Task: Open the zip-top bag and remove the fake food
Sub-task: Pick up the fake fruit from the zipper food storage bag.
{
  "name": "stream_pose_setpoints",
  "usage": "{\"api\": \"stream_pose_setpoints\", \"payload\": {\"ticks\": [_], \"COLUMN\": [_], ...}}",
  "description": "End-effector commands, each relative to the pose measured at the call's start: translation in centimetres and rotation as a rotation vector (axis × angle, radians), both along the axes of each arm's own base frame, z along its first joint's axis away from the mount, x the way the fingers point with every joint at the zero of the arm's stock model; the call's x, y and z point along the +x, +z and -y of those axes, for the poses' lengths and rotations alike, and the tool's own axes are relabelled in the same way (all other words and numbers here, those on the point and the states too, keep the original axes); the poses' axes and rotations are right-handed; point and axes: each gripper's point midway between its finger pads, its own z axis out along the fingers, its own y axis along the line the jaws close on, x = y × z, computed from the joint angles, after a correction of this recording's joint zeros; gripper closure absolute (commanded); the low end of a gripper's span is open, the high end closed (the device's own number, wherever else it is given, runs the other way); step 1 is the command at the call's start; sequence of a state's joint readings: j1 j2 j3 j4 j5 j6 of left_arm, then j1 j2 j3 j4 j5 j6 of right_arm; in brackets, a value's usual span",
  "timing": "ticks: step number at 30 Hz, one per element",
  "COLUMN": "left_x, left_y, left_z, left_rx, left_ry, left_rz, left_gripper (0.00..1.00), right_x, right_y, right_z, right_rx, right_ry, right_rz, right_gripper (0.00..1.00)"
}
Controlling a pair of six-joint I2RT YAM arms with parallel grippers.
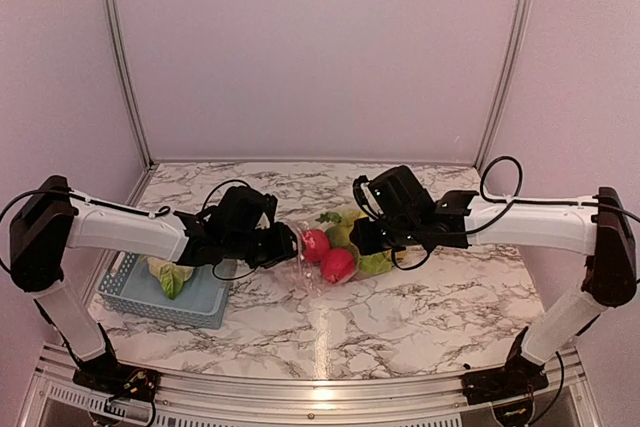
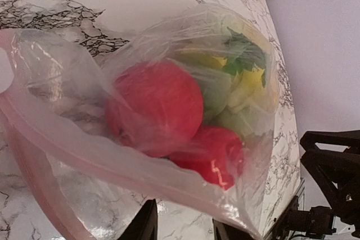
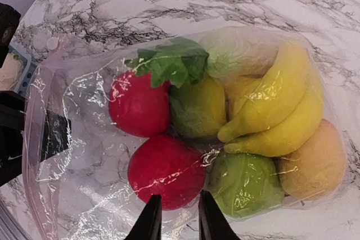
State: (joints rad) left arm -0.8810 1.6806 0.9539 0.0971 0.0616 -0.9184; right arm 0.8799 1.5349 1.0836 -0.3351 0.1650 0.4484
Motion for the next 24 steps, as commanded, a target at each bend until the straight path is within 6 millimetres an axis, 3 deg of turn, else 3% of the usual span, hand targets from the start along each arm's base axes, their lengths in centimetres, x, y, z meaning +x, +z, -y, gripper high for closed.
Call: {"api": "stream_pose_setpoints", "payload": {"ticks": [1,15,24], "left_x": [0.3,-0.7,-0.8], "left_y": [0.8,-2.4,-3.0], "left_z": [2.3,4.7,5.9], "left_rx": [-0.083,-0.065,-0.052], "left_ry": [-0.039,-0.11,-0.157], "left_rz": [-0.001,-0.064,-0.066], "left_gripper": [0.65,0.57,0.39], "right_x": [0.0,0.1,-0.1], "right_y": [-1.7,-6.3,-7.8], "right_z": [-0.5,0.6,1.4], "right_rx": [0.003,-0.091,-0.129], "right_ry": [-0.009,-0.054,-0.069], "right_rz": [-0.037,-0.087,-0.103], "right_gripper": [0.79,0.82,0.79]}}
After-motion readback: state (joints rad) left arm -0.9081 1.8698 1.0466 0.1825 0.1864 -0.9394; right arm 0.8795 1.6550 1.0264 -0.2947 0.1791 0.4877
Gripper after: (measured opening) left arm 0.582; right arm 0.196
